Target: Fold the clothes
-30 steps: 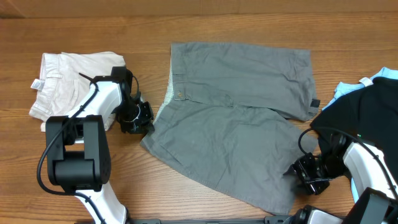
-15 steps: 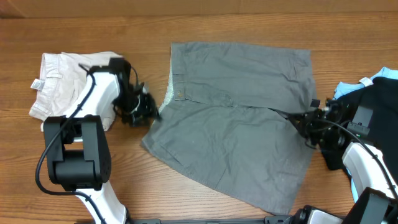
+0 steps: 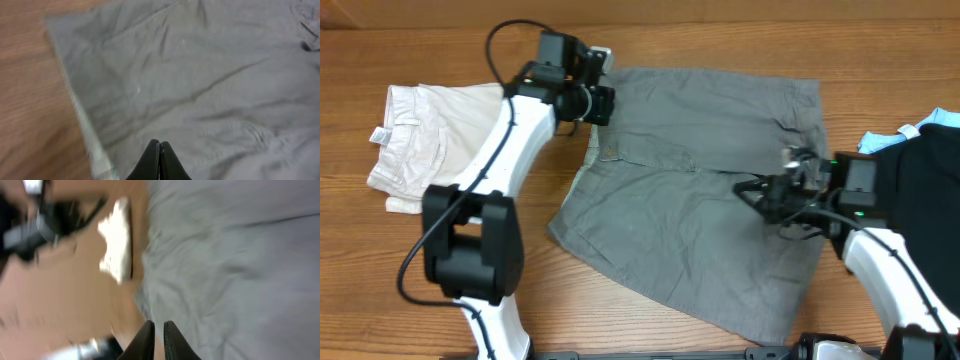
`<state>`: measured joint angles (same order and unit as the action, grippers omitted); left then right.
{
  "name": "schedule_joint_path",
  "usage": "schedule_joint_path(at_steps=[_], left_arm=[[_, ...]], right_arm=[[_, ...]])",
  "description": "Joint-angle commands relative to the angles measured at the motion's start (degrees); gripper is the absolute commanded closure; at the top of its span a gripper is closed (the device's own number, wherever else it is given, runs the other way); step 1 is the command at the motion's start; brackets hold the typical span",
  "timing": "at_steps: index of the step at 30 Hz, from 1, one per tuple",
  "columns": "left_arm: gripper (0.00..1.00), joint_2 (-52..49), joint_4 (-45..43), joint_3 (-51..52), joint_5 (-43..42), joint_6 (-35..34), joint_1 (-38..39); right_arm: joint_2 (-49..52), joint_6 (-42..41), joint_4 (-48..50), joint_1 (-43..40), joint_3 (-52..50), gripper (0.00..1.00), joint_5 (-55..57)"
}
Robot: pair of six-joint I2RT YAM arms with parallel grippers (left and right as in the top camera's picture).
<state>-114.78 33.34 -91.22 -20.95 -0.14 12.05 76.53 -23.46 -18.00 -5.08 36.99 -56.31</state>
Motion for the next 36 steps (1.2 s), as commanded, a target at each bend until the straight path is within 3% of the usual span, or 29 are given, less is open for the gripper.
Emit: schedule_joint_path(at_steps=[1, 5, 10, 13, 18, 24, 27, 31, 33, 36], left_arm=[[0.96, -6.1, -1.1, -0.5, 4.0, 1.0, 0.7], [0.96, -10.9, -3.0, -0.5, 4.0, -2.0, 0.5], [0.96, -13.7, -6.1, -0.5, 6.0, -4.0, 0.5], [0.96, -15.3, -6.5, -0.5, 12.3, -6.2, 0.4], [0.96, -19.0, -0.3, -0.5, 26.4, -17.2, -2.4], [0.96, -19.5, 2.1, -1.0, 22.9, -16.9, -9.3], [0.96, -19.4, 2.1, -3.0, 16.0, -14.2, -10.9], [0.95, -19.3, 5.3, -8.7, 13.1, -12.7, -10.7], [0.89, -19.3, 9.0, -13.4, 13.2, -11.7, -10.2], [0.67, -19.3, 16.6, -22.0, 13.2, -9.0, -10.1]], right_arm=[[-2.1, 4.4, 0.3, 4.9, 3.3, 0.89, 2.6], [-2.1, 2.3, -3.9, 8.4, 10.3, 0.91, 17.8], [-2.1, -0.4, -21.1, 10.7, 25.4, 0.91, 48.7], [-2.1, -1.2, -30.0, 10.5, 33.4, 0.90, 56.7], [-2.1, -1.2, -38.1, 9.4, 40.4, 0.88, 59.5], [1.4, -2.4, -44.5, 9.0, 40.2, 0.87, 59.2], [6.5, -4.1, -48.2, 9.0, 40.2, 0.84, 57.2], [14.5, -5.8, -52.3, 8.9, 40.2, 0.83, 55.6], [17.9, -6.8, -52.2, 8.8, 40.2, 0.83, 53.9], [21.1, -5.7, -53.5, 8.7, 40.2, 0.79, 49.5]])
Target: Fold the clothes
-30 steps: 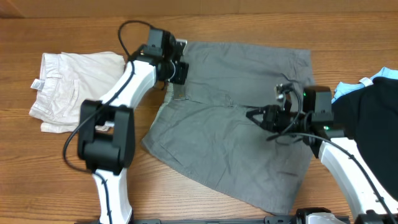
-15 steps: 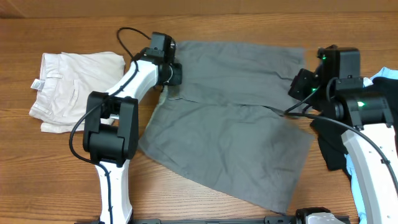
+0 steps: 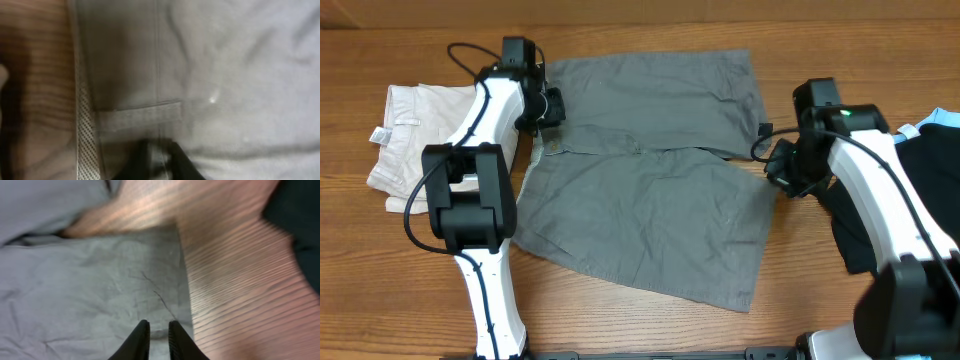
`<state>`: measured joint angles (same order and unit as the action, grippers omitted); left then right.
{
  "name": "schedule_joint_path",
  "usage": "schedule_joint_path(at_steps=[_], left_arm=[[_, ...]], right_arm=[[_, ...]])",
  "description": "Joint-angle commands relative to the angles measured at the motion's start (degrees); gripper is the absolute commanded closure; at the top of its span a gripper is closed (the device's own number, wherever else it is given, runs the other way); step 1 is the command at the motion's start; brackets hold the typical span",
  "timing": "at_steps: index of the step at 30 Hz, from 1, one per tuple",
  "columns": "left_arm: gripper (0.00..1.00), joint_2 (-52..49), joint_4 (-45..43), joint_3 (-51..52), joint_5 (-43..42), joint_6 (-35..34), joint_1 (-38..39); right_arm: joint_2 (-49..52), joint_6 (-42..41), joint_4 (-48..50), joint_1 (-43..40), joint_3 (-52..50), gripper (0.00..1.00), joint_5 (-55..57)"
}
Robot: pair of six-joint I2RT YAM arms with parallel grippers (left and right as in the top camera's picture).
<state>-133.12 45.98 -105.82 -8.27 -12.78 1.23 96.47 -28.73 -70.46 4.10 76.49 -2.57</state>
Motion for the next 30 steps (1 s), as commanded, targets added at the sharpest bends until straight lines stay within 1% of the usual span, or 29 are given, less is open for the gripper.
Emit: schedule_joint_path(at_steps=[1, 4, 8, 12, 14, 15, 16, 18, 19, 20, 22, 24, 27, 29, 30], left_arm=[[0.63, -1.0, 6.4, -10.0, 0.5, 4.3, 0.8], [0.62, -1.0, 16.2, -21.0, 1.0, 6.9, 0.8], [0.62, -1.0, 29.5, -37.0, 2.5, 7.6, 0.3], [0.60, -0.9, 42.2, -52.0, 7.0, 6.3, 0.3], [0.59, -0.9, 48.0, -57.8, 9.2, 6.3, 0.6], [0.60, -0.9, 50.7, -60.3, 10.4, 6.3, 0.8], [0.59, -0.8, 50.8, -61.8, 11.0, 6.5, 1.1], [0.56, 1.7, 50.8, -61.9, 8.7, 6.6, 1.7], [0.56, 3.1, 50.8, -61.9, 8.7, 6.6, 2.0], [0.53, 4.7, 50.8, -61.9, 8.9, 7.3, 2.4], [0.46, 8.2, 50.8, -60.8, 8.9, 7.5, 3.0], [0.35, 12.0, 50.8, -58.3, 8.9, 7.5, 3.8], [0.28, 18.2, 50.8, -50.1, 8.9, 7.5, 4.2], [0.28, 22.1, 50.8, -42.2, 8.7, 6.3, 4.2], [0.28, 24.0, 50.8, -37.6, 8.7, 5.4, 4.1]], right_arm=[[1.6, 0.5, -2.2, -0.4, 0.7, 0.77, -4.6], [1.5, 3.4, -5.0, -0.4, 0.5, 0.74, -4.0], [-1.7, 3.4, -7.3, -0.1, 0.4, 0.72, -4.0], [-9.7, 3.1, -7.9, 2.7, 0.3, 0.69, -3.7], [-13.9, 0.9, -8.7, 4.6, -0.1, 0.69, -1.1], [-16.2, -0.2, -9.0, 5.8, -0.9, 0.69, 0.2], [-18.4, -1.7, -9.2, 7.1, -2.3, 0.68, 1.2], [-23.5, -4.8, -8.9, 10.1, -7.1, 0.65, 1.6], [-25.8, -6.0, -8.3, 11.5, -10.1, 0.62, 1.4], [-28.1, -7.9, -7.4, 13.0, -14.1, 0.58, 1.2], [-31.7, -11.8, -4.7, 14.9, -22.3, 0.53, -1.3], [-33.6, -12.9, -1.1, 15.4, -29.4, 0.50, -6.8], [-34.1, -13.3, 3.8, 15.4, -37.0, 0.48, -12.2], [-34.0, -13.5, 4.4, 15.4, -39.1, 0.44, -12.5], [-34.0, -13.5, 4.3, 15.4, -39.7, 0.40, -12.5]])
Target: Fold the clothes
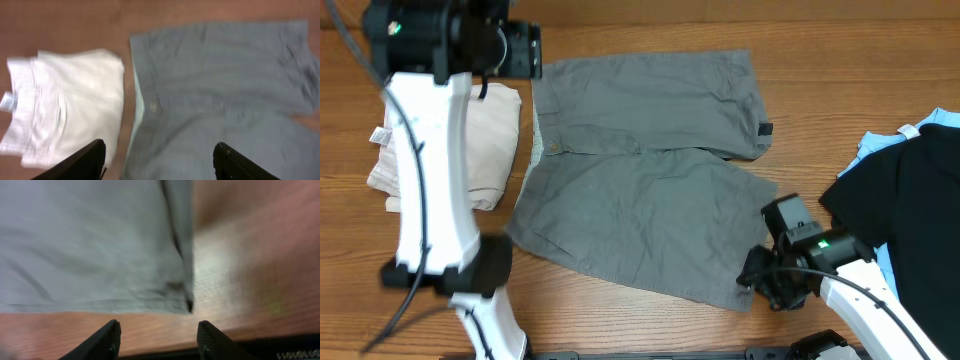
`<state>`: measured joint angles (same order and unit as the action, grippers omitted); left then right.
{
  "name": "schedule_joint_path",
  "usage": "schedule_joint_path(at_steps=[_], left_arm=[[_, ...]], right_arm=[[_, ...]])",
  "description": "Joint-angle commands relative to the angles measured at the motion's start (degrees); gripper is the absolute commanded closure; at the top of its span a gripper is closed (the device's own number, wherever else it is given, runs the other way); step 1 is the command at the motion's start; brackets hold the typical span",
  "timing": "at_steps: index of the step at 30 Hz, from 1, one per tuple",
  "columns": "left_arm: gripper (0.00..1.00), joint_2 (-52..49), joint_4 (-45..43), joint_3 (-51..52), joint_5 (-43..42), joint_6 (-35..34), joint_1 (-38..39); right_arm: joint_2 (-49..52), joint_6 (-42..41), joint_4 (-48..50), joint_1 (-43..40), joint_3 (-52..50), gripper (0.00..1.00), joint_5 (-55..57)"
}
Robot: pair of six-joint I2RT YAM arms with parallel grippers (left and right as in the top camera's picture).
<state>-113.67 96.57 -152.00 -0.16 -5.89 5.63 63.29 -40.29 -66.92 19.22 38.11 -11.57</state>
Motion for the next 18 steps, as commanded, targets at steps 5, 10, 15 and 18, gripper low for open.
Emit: schedule_joint_path(at_steps=[5, 10, 15, 18], left_arm=[[0.28, 12.2, 0.2, 31.9, -2.0, -6.7, -1.3], [0.30, 14.4, -1.1, 50.7, -6.1, -8.3, -1.5], [0.30, 14.4, -7.2, 64.6, -6.3, -10.2, -1.6], [0.30, 14.4, -10.3, 70.0, -7.0, -11.1, -1.6]], right_arm=[[-0.7, -6.9, 2.1, 0.3, -6.9, 0.27, -4.4], [0.6, -6.2, 10.0, 0.3, -12.3, 0.28, -9.2], [4.3, -6.2, 11.8, 0.2, -12.2, 0.32, -9.1], [6.6, -5.7, 12.5, -0.3, -11.8, 0.37, -9.1]])
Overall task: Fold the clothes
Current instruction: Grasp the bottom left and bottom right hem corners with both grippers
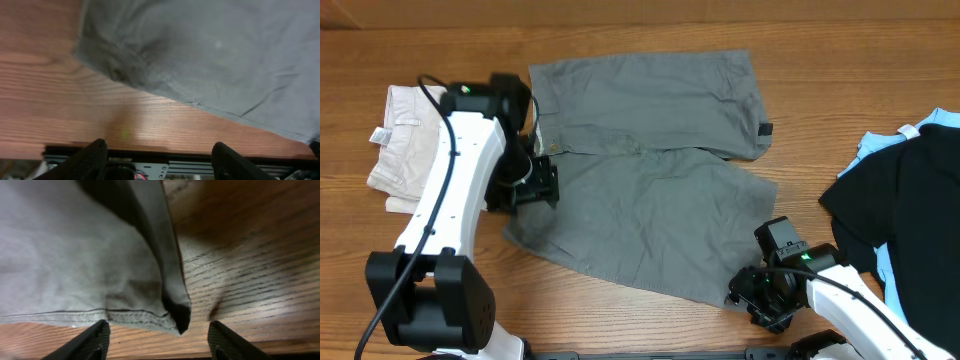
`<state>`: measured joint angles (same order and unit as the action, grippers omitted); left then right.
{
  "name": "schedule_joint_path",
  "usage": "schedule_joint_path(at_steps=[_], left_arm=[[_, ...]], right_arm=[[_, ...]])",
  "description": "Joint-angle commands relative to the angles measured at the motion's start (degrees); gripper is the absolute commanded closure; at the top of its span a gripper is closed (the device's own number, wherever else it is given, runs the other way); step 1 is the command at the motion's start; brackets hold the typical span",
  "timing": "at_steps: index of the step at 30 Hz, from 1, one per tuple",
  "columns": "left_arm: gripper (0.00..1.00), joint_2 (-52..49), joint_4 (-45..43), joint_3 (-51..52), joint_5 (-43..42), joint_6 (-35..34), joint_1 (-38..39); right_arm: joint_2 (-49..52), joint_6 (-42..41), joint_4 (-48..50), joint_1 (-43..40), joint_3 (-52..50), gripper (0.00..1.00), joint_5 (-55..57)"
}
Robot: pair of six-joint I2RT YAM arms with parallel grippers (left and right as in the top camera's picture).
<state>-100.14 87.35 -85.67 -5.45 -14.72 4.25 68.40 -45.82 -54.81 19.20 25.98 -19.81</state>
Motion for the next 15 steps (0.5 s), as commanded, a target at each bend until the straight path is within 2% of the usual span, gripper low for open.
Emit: schedule_joint_path(at_steps=[1, 8, 15], left_arm=[[0.31, 0.9, -1.8, 4.9, -1.7, -2.3, -0.3], [0.31, 4.5, -4.0, 11.1, 0.0, -2.3, -2.4], [0.27, 10.6, -6.4, 16.6, 0.0, -2.2, -7.1]], right_arm=[[2.5, 0.0, 0.8, -0.7, 0.5, 0.40, -0.9], [9.0, 2.8, 3.6, -5.6, 0.6, 0.44, -0.9], [9.8, 5.8, 4.3, -9.4, 1.7, 0.46, 1.1]])
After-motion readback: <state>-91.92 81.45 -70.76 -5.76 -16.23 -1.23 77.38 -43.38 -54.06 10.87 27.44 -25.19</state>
